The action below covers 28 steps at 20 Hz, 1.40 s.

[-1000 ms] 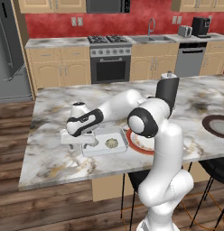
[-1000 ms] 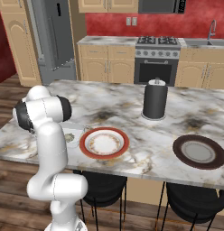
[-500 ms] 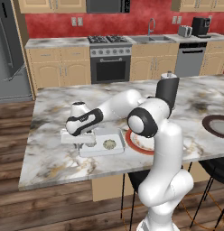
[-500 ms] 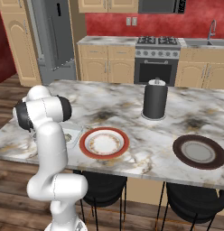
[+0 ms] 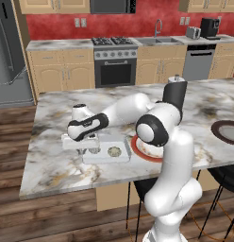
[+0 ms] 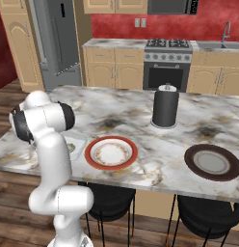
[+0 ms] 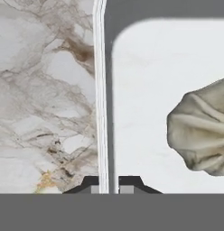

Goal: Place two dumplings into each of the tupperware containers and then place the containers in the fridge.

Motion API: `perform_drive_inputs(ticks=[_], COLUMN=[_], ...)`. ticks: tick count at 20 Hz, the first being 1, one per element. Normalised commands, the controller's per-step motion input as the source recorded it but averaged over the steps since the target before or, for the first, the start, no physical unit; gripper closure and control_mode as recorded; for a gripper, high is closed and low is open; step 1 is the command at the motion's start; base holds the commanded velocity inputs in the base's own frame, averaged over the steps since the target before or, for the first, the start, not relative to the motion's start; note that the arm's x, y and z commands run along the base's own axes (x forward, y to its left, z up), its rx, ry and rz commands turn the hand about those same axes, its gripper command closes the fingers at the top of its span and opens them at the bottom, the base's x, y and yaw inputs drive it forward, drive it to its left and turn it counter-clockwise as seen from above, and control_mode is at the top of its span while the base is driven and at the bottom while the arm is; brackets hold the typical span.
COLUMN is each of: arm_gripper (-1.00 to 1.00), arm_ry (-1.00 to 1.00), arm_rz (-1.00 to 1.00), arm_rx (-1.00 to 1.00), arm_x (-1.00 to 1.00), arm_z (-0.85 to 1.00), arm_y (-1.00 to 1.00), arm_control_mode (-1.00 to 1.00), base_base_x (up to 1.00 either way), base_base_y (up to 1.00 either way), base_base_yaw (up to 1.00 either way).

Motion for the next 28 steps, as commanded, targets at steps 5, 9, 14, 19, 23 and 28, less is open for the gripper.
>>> perform_drive_inputs(ticks=[5, 9, 14, 19, 23, 28], arm_gripper=[1.00, 1.00, 1.00, 1.00, 1.00, 1.00], arm_ry=[0.00, 0.00, 0.00, 0.00, 0.08, 0.09], arm_rz=[0.08, 0.07, 0.10, 0.20, 0.31, 0.36], arm_rx=[-0.06, -0.02, -0.04, -0.08, -0.16, -0.14], arm_x=[-0.44, -0.37, -0.26, -0.35, -0.22, -0.19], arm_z=[0.84, 0.78, 0.46, 0.39, 0.14, 0.03], arm_y=[-0.06, -0.31, -0.62, -0.70, -0.56, -0.70], arm_control_mode=[-1.00, -1.00, -1.00, -1.00, -1.00, -1.00], base_base_x=[0.00, 0.00, 0.00, 0.00, 0.00, 0.00], base_base_y=[0.00, 0.00, 0.00, 0.00, 0.00, 0.00], base_base_yaw=[0.00, 0.00, 0.00, 0.00, 0.00, 0.00])
